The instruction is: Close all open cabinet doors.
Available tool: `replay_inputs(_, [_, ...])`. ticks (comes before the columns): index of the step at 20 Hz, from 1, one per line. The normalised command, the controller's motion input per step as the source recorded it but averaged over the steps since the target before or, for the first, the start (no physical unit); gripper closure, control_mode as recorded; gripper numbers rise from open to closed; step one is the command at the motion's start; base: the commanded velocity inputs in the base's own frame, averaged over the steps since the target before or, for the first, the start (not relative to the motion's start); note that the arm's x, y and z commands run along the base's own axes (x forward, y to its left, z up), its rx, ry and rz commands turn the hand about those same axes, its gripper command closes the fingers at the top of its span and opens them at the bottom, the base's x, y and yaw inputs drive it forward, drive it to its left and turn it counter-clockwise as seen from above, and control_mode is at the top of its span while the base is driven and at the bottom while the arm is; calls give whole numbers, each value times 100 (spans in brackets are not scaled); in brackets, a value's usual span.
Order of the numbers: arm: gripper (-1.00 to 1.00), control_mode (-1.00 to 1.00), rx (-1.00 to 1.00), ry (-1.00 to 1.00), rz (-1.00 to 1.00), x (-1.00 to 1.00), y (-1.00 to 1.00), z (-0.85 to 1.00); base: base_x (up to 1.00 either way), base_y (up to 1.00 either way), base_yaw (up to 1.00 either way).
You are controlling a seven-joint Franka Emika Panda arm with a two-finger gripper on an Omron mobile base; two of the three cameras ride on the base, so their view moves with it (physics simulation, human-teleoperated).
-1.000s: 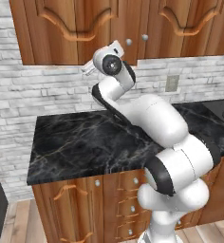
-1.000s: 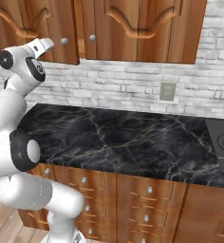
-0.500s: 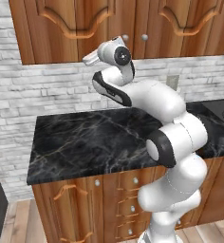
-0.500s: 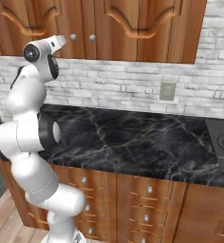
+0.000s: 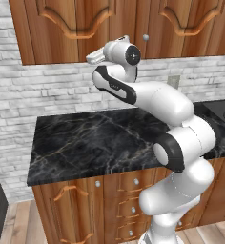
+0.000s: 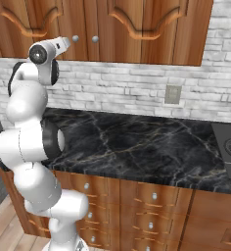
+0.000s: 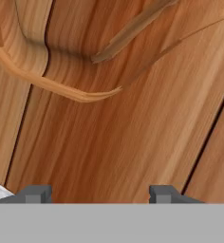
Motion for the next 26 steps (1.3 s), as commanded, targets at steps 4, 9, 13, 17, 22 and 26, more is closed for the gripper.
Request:
replay_inputs(4, [-100, -100, 0, -4, 0, -80, 0, 10, 0, 0, 0])
replay_inputs(9, [-100, -100, 0, -4, 0, -73, 0, 32, 0, 0, 0])
replay_inputs(13, [-100, -100, 0, -1, 0, -79, 0, 18, 0, 0, 0])
replay_inputs(17, [-100, -100, 4, 5, -4, -91, -6, 6, 0, 0, 0])
replay_inputs(22, [-100, -100, 15, 36, -14, -90, -13, 0, 0, 0, 0])
replay_inputs(26, [-100, -100, 15, 49, -17, -78, -17, 0, 0, 0, 0])
